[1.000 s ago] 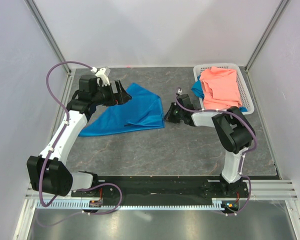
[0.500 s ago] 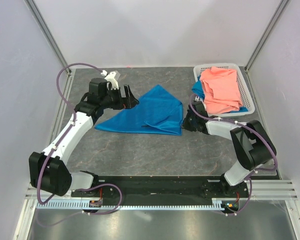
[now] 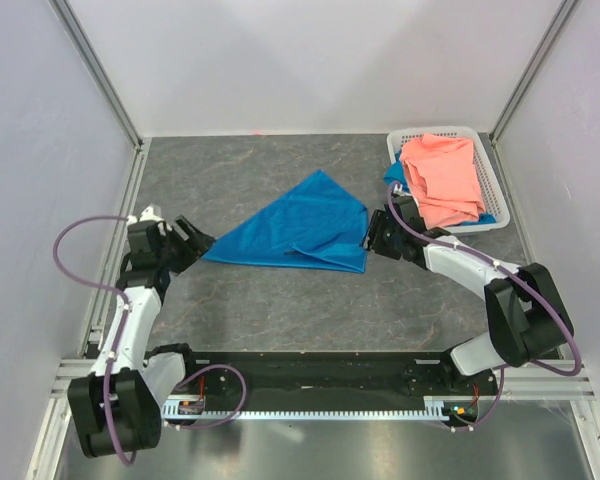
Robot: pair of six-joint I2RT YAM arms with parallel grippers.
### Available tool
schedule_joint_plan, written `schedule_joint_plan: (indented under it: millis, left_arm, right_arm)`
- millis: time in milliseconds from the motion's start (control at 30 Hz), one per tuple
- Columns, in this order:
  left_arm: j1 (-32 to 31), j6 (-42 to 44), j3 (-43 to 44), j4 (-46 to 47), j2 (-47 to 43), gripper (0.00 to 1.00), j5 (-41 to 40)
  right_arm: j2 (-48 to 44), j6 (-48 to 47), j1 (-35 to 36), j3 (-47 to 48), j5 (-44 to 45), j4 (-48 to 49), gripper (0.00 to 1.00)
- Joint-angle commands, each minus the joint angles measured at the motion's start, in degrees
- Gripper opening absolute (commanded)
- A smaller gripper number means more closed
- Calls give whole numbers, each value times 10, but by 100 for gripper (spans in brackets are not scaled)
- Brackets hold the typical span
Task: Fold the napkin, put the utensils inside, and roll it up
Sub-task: Fold the napkin
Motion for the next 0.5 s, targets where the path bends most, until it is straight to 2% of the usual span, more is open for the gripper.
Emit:
schedule_joint_plan:
  millis: [0,200,467]
  left_arm:
    - [59,-56,-41,45,-12,75,16]
    - [95,-96,-65,103,52,70,50]
    - [100,-154,-113,206,93,64,34]
  right_arm:
    - [-25,-33,-1,37,-5,-13,59]
    - [-18,-38,-1,52,-35,-13,59]
    - [-20,-39,-2,54,-50,-13,60]
